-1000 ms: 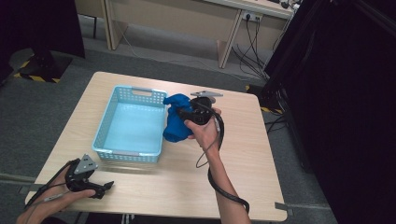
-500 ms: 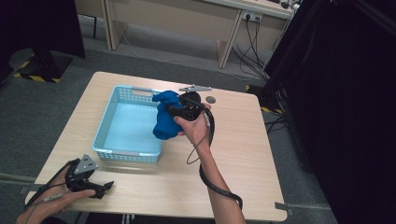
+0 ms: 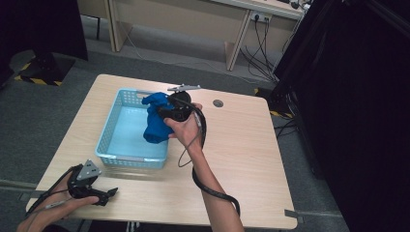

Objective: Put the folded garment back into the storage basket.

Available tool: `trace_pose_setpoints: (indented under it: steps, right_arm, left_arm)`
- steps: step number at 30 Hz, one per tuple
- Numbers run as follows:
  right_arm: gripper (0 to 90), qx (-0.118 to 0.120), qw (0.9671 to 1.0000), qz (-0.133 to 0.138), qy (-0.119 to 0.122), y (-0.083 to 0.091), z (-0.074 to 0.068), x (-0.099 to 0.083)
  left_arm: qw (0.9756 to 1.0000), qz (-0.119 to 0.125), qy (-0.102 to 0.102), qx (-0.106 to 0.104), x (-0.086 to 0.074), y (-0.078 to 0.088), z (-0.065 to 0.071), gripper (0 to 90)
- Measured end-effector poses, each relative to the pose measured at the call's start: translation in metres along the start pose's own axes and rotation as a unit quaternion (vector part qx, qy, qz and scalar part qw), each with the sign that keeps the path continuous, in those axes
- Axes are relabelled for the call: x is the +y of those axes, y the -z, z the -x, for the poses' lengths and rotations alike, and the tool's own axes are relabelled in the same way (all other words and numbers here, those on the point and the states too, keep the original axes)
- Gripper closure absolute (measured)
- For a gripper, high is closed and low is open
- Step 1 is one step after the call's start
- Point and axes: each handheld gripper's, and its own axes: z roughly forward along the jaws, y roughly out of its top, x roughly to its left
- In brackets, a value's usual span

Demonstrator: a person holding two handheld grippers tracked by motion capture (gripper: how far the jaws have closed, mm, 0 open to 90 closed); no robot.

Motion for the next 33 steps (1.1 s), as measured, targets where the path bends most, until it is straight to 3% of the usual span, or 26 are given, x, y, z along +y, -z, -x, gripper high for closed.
trace_pose_setpoints:
  steps: [13,33]
  right_arm:
    - [55.9,0.008,0.9999,-0.011,0.008,-0.019,-0.018,0.007]
    - [55.9,0.014,0.9995,-0.029,0.006,-0.05,-0.032,0.006]
  left_arm:
    - [1.0,0.0,0.0,0.0,0.0,0.0,0.0,0.0]
    - [1.0,0.0,0.0,0.0,0.0,0.0,0.0,0.0]
